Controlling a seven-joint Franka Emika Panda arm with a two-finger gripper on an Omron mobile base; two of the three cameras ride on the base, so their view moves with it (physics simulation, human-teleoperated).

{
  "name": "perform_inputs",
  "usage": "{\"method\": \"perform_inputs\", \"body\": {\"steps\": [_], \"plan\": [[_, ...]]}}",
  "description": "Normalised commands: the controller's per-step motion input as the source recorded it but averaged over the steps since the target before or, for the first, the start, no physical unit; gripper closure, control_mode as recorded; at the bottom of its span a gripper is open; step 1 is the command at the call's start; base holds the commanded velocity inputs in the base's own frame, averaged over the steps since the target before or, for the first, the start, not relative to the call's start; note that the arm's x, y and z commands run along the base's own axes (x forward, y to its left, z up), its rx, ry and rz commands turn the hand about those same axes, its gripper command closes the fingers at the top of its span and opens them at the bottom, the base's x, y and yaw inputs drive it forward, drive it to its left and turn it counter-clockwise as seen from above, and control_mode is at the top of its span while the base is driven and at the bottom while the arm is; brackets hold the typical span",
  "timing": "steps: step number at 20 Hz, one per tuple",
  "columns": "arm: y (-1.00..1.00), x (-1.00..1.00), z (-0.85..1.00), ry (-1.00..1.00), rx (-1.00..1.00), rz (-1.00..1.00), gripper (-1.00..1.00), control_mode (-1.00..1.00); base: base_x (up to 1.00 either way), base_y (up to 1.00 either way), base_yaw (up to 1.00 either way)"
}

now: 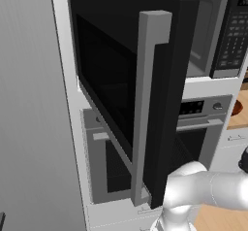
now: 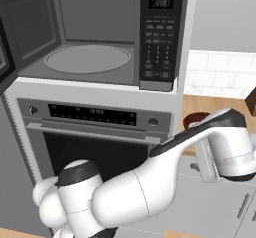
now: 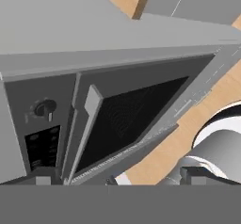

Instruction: Open the microwave, place the bowl with waffle inside the microwave, then close the microwave door and turn it on.

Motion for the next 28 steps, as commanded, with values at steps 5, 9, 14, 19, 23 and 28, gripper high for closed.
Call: {"method": "perform_inputs", "body": {"steps": [5,9,14,19,23,28], "plan": [[-0.14,0.27,-0.08,0.01,0.15,-0.03,-1.0,-1.0,0.0,0.0,0.0],[0.0,0.14,-0.06,0.03,0.0,-0.05,-1.0,-1.0,0.0,0.0,0.0],[0.0,0.07,-0.2,0.0,0.0,0.0,-1.0,-1.0,0.0,0.0,0.0],[0.0,0.19,-0.28,-0.02,-0.01,-0.14,-1.0,-1.0,0.0,0.0,0.0],[0.0,0.11,-0.27,-0.03,0.0,-0.31,-1.0,-1.0,0.0,0.0,0.0],[0.28,0.05,-0.2,0.0,-0.12,-0.45,-1.0,-1.0,0.0,0.0,0.0]]}}
